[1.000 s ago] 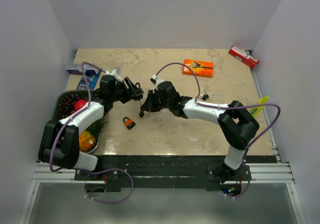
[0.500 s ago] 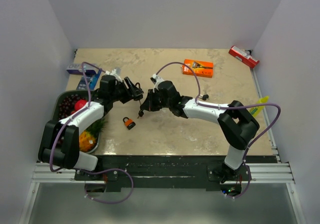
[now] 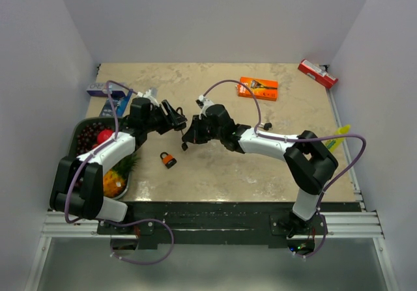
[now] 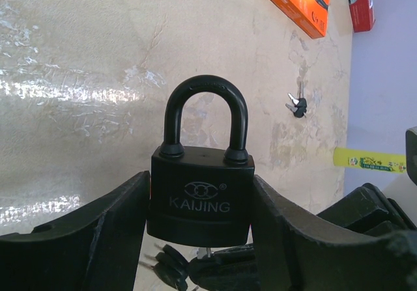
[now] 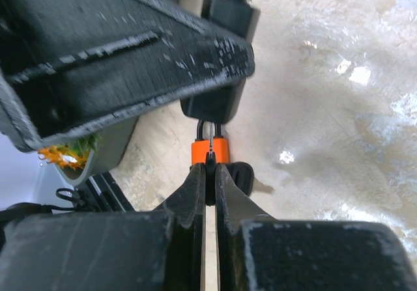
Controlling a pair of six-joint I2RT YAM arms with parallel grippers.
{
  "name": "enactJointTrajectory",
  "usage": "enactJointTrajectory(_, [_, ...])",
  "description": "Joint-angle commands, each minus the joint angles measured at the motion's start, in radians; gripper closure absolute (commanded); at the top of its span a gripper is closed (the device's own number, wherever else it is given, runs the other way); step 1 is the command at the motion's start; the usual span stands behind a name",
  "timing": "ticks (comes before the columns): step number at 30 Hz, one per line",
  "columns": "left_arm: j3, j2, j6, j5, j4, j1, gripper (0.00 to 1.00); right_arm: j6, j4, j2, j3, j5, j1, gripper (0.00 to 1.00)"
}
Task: Unlock with the key
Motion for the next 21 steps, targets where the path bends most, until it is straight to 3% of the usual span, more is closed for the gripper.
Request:
enactJointTrajectory(1, [0.034,-0.039,-0.001,0.031,0.07,0.005,1.0,0.013,0.078,-0.019,0.056,0.03,-0.004,1.0])
enactJointTrajectory(21, [0.031,-0.036,0.0,0.01,0.067,0.005,1.0,0.04,0.057,-0.014,0.074,0.147,-0.004,1.0])
